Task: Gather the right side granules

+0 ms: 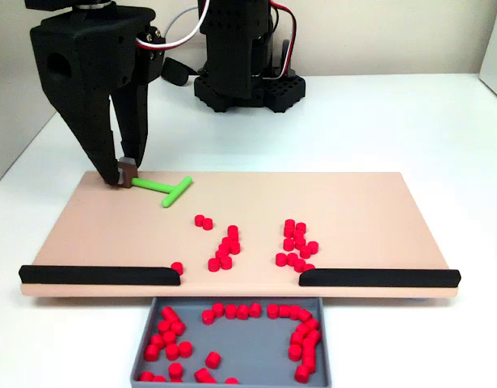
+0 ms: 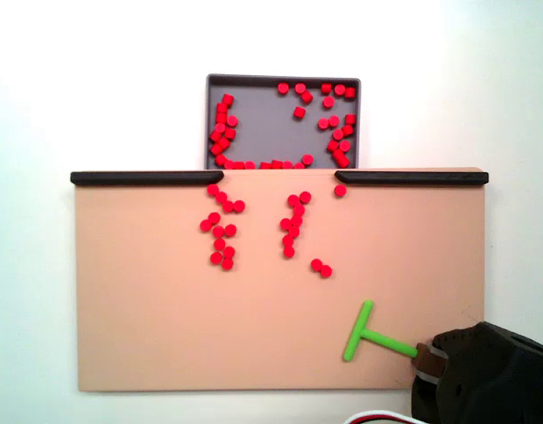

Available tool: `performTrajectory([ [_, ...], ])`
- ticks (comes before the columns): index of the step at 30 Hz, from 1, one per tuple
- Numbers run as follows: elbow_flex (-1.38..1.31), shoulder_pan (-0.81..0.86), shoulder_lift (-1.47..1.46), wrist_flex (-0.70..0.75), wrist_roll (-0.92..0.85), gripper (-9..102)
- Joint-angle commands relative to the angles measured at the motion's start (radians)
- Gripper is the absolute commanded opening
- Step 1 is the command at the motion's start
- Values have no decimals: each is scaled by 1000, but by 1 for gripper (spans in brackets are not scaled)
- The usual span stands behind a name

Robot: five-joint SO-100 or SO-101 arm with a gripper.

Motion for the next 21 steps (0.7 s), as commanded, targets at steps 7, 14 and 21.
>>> performTrajectory([
  [7,-64,-12,-29,-5,-14,0],
  [14,-83,-17,-58,-21,-51,0],
  [21,-114,-31,-89,-21,-60,0],
])
